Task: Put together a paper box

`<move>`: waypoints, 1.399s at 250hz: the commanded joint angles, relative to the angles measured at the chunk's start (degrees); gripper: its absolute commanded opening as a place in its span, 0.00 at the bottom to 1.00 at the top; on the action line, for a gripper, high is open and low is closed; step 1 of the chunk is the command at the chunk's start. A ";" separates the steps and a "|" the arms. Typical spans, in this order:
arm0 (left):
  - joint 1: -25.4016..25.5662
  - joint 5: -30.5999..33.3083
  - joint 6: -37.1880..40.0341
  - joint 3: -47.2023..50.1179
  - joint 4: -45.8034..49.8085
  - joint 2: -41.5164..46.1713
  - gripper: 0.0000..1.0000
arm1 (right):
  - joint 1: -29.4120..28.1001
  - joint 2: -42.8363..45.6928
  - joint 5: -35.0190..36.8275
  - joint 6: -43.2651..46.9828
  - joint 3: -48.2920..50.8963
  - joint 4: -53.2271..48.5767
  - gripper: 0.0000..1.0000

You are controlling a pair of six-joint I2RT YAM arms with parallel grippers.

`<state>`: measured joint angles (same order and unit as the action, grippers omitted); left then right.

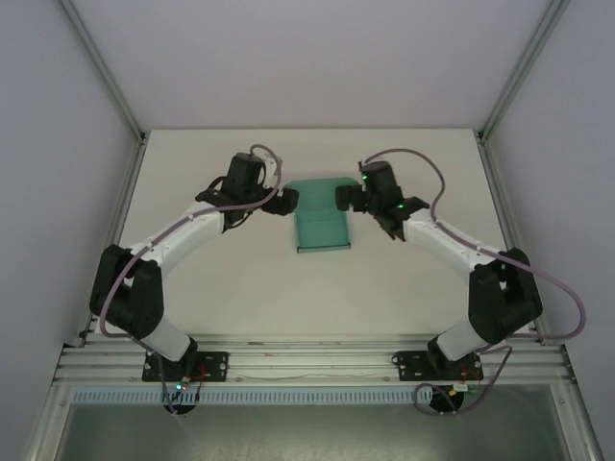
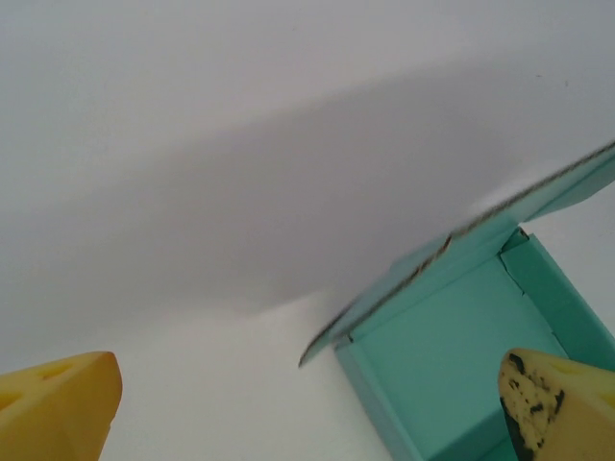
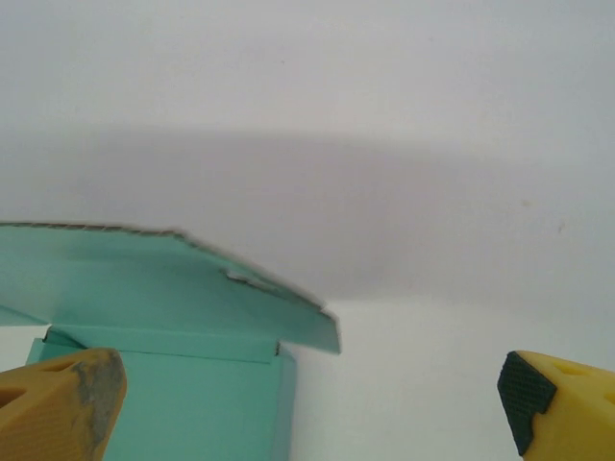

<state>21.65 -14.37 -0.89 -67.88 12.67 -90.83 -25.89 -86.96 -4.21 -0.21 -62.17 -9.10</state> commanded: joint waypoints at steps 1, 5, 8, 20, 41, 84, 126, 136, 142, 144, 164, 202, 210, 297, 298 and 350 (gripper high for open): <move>-0.42 -5.32 10.48 -3.74 4.63 -2.72 1.00 | 4.17 -0.21 -18.73 15.12 -3.55 0.02 1.00; -0.40 -6.09 11.33 -4.42 5.33 -3.32 1.00 | 4.85 -0.83 -20.25 16.84 -4.62 -0.99 1.00; -0.39 -6.59 12.00 -4.97 6.00 -3.76 1.00 | 5.16 -1.13 -20.98 17.63 -5.28 -1.71 1.00; -0.40 -7.55 13.93 -7.81 9.53 -5.73 1.00 | 6.55 -2.86 -24.92 21.88 -8.57 -5.99 1.00; -0.62 -7.95 16.29 -12.08 14.73 -8.96 1.00 | 8.05 -6.03 -31.80 32.26 -13.63 -14.62 0.99; -1.66 -5.81 18.49 -16.42 19.05 -12.63 0.85 | 8.25 -12.93 -32.10 44.31 -21.90 -25.83 0.91; -2.14 -7.18 20.49 -19.08 21.05 -14.87 0.73 | 8.37 -19.46 -29.50 46.79 -29.71 -32.53 0.68; -2.14 -7.49 20.76 -19.71 21.55 -15.38 0.70 | 8.31 -20.53 -29.06 47.01 -30.98 -33.53 0.66; -2.12 -7.50 20.81 -20.03 21.76 -15.65 0.70 | 8.36 -21.07 -28.85 47.05 -31.55 -33.90 0.64; -2.13 -7.51 20.83 -20.15 21.85 -15.82 0.69 | 8.35 -21.13 -28.73 46.99 -31.75 -34.01 0.63; -2.14 -7.58 20.32 -21.07 22.69 -16.42 0.59 | 8.29 -22.30 -27.79 46.94 -32.95 -34.81 0.55; -2.05 -8.76 20.77 -20.30 21.89 -16.14 0.48 | 8.31 -23.43 -27.59 47.48 -33.07 -35.11 0.44; -2.05 -8.72 20.71 -20.28 21.72 -16.19 0.48 | 8.29 -23.67 -27.31 47.49 -33.14 -35.39 0.42; -2.05 -8.56 19.37 -21.85 21.45 -17.61 0.28 | 8.31 -24.29 -26.31 48.17 -33.19 -35.91 0.19; -2.05 -8.61 19.36 -21.85 21.48 -17.62 0.27 | 8.31 -24.35 -26.34 48.18 -33.15 -35.95 0.19; -1.73 -10.26 18.61 -22.74 21.28 -18.16 0.11 | 8.25 -23.48 -27.34 48.72 -31.72 -34.64 0.14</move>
<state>19.62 -22.76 18.35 -88.53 33.30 -108.38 -17.78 -110.67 -31.48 47.77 -93.78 -43.38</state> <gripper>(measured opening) 0.154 0.147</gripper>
